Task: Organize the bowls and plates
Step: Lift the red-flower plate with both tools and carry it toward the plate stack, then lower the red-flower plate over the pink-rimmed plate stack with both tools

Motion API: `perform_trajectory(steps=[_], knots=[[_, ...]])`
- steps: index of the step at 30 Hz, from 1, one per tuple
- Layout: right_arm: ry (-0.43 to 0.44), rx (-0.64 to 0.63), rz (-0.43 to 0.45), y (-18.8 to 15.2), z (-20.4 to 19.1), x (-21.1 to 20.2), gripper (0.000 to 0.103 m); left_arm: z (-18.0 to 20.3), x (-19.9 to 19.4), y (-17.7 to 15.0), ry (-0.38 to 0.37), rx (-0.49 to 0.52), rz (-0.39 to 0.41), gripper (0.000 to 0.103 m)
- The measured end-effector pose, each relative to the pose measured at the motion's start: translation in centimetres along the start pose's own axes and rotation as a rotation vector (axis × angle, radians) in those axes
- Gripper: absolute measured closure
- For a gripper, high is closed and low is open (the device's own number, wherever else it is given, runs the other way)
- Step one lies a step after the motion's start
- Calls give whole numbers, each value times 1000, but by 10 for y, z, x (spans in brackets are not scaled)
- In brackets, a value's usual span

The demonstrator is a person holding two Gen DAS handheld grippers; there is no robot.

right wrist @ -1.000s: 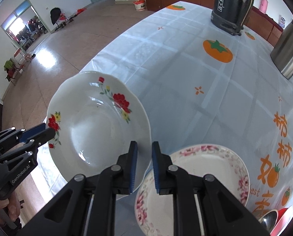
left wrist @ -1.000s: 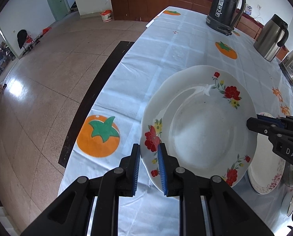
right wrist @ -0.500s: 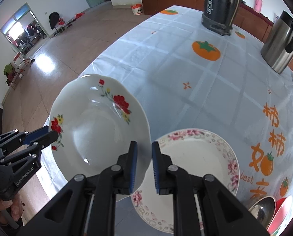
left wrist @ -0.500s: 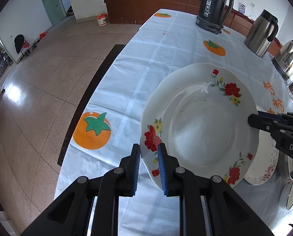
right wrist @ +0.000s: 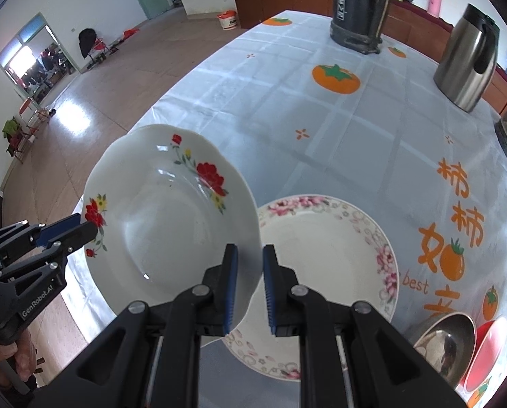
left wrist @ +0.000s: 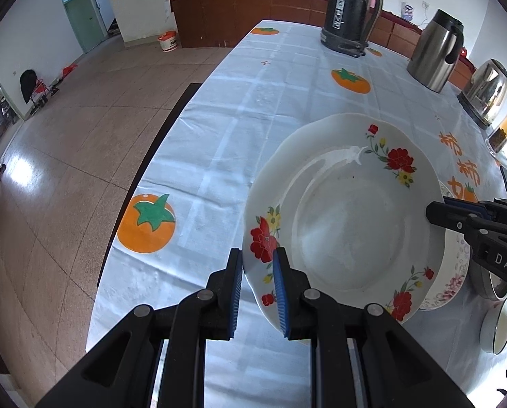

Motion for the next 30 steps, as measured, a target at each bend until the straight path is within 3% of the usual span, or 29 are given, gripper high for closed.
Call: perform_trajectory(steps=[30], knots=[[-36,89,24,-33,51,-28,88,60,-17,-1,-37,96,27,83]])
Point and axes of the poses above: each gripper's, at about its wrist camera, not at the fingertips, and x roughly the way its jaws point, z to its right, y to its top, the point moved 9 cm from there along x, roughly the way its jaws point, and after that the axes turned 6 degrees about x, right-handed, at the moved point
